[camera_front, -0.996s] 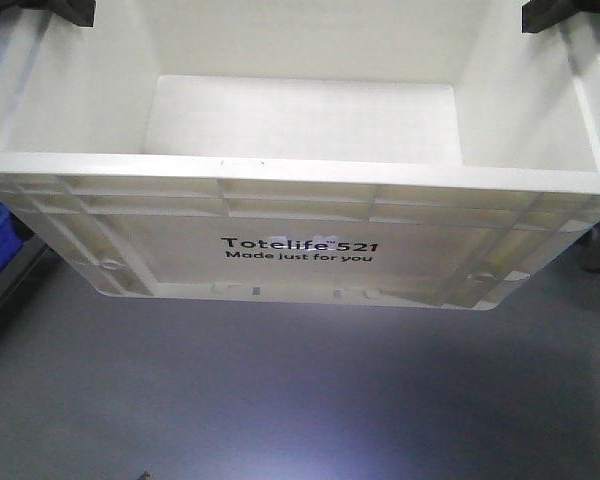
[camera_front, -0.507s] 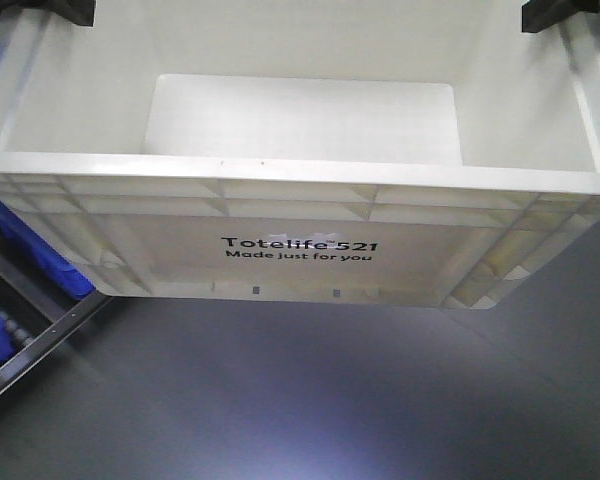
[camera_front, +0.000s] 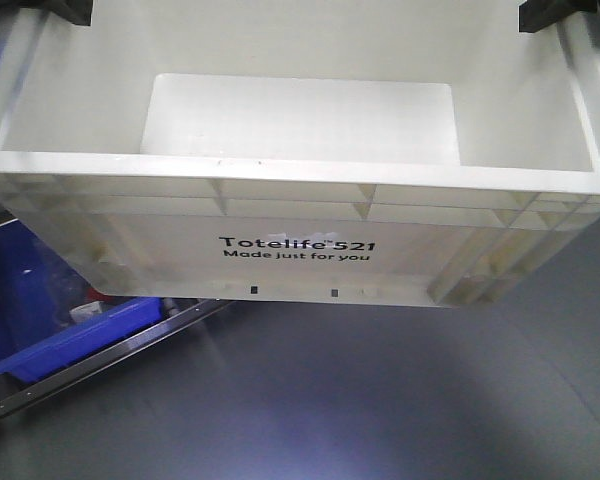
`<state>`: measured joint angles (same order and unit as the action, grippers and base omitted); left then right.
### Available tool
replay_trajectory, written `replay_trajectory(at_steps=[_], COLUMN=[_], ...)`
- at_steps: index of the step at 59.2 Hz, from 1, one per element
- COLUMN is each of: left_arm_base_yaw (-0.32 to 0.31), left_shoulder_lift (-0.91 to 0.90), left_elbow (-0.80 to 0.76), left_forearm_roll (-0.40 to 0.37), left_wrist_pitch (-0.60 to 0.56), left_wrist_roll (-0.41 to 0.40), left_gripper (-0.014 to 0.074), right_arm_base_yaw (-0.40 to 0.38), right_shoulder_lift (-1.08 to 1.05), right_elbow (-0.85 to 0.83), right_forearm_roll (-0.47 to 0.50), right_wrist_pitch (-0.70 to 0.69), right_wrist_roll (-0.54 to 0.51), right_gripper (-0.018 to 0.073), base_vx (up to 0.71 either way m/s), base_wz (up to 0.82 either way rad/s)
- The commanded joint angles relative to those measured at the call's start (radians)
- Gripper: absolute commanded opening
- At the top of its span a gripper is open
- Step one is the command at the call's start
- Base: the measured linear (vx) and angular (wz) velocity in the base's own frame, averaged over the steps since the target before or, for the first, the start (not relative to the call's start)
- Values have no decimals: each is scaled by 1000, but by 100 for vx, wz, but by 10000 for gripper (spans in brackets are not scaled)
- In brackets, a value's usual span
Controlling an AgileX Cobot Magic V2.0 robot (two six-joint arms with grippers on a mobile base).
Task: Place moving items into box and shelve
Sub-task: 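Hold the white tote with both grippers while aligning over the roller lane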
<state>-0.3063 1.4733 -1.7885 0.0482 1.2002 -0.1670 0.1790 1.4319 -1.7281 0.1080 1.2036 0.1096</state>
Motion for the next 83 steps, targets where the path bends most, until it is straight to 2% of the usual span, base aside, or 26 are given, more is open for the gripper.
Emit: replay_trajectory(at_steps=[1,49,83], left_arm_base_yaw=[7,7,7], left_shoulder_lift=[-56,-56,-56], left_elbow=[-39,-39,-39], left_forearm_roll=[80,80,79], left_wrist_pitch=[-102,-102,-102], left_wrist_roll=[10,10,10], left_gripper=[2,2,2], right_arm_base_yaw=[-9,-9,-9], right_shoulder_lift=[-47,-46,-46], right_elbow=[-41,-41,-41], right_forearm_roll=[-53,-54,-54], right_wrist_pitch=[-109,-109,-109], right_wrist_roll=[-14,-14,-14], right_gripper=[-5,-5,-5], base_vx=[20,16,10], base_wz=[69,51,13])
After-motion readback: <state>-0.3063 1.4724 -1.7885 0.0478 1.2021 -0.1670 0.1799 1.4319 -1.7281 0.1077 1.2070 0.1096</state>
